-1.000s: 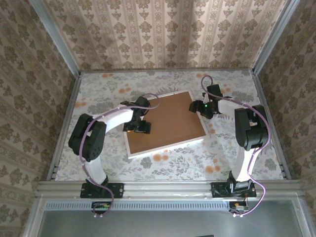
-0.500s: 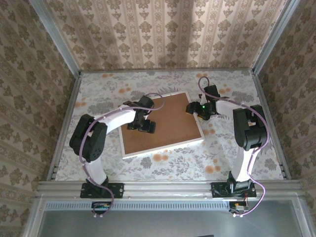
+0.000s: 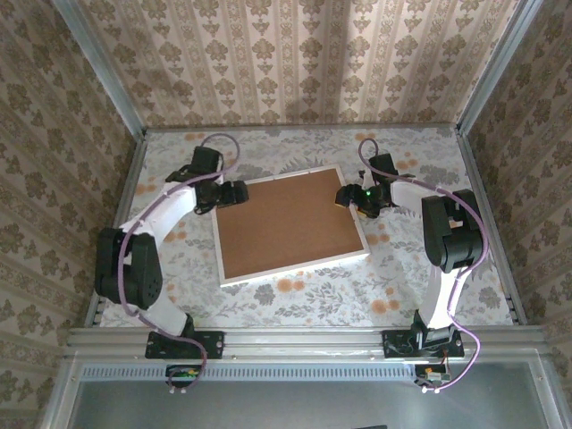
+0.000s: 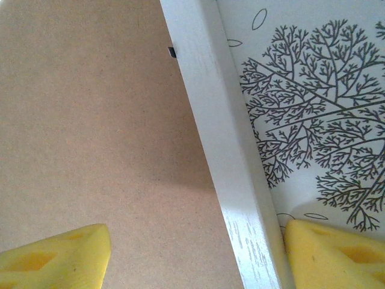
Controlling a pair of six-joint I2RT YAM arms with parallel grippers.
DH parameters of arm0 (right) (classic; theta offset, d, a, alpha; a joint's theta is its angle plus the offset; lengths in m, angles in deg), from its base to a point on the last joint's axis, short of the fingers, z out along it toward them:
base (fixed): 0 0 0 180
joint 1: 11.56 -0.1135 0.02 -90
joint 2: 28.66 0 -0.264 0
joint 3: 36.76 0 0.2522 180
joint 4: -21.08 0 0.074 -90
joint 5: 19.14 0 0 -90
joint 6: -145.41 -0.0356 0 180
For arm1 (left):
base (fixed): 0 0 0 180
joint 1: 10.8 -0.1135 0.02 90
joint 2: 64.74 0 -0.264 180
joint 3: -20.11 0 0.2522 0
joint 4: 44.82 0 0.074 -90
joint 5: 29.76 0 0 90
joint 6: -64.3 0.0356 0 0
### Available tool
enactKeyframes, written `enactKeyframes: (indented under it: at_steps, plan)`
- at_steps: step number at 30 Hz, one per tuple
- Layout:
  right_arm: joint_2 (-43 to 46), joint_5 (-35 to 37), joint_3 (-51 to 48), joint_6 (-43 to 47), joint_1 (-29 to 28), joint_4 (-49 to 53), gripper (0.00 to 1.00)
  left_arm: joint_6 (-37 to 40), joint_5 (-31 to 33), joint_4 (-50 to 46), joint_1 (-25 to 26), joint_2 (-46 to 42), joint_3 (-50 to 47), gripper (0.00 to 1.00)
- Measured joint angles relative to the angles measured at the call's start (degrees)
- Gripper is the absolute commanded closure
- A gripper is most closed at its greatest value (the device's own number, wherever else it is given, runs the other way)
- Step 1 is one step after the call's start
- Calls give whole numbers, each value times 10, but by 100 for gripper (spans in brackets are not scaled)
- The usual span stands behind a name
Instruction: Put the photo into the frame
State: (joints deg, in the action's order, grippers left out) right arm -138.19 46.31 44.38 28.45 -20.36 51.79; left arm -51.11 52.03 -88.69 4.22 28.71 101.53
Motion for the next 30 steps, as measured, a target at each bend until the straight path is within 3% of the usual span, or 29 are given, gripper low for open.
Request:
enactKeyframes:
  at_steps: [11,19,30]
  plan:
    - [-5,-7,9,2,0,10,22,-16,-20,33,-33,141,37,16]
    - [-7,-14,10,4,0,13,22,-9,-1,36,-36,165,75,16]
    - [-9,-16,15,9,0,21,18,-7,1,46,-26,129,32,13]
